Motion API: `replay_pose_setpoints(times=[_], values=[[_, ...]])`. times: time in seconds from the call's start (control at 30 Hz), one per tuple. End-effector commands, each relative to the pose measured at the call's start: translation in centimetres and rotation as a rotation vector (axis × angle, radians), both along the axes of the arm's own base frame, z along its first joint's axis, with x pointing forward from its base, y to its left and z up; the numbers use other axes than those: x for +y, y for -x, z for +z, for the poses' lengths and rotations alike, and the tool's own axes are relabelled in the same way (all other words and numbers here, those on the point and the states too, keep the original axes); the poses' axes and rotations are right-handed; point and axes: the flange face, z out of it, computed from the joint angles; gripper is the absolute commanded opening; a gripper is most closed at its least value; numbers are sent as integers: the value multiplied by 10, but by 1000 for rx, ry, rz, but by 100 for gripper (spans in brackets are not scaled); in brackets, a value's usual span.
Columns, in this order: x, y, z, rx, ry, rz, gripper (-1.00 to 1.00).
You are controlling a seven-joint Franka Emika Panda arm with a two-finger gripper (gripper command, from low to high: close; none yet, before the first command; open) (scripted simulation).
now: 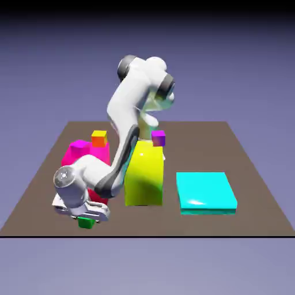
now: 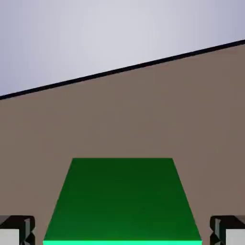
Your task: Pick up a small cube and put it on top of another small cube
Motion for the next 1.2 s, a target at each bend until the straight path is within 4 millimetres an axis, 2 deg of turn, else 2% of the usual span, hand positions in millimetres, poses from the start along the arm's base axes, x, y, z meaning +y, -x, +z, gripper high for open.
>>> replay_pose_setpoints(times=[0.0, 0.07, 0.33, 0.57, 0.83, 0.87, 1.03, 1.07, 1.1, 1.17], values=[[-1, -7, 21, 0, 1, 1, -100], [-4, -19, 65, 1, 1, 1, -100], [-22, 18, 167, 2, -42, -70, -100], [-37, 69, 250, 2, -43, -123, -100], [-50, 145, 334, 1, 1, -187, -100], [-50, 145, 334, 1, 1, -187, -100], [-42, 163, 268, 1, 1, -187, -100], [-42, 163, 268, 1, 1, -187, 100], [-42, 163, 268, 1, 1, -187, 100], [-46, 154, 295, 1, 2, -187, 100]])
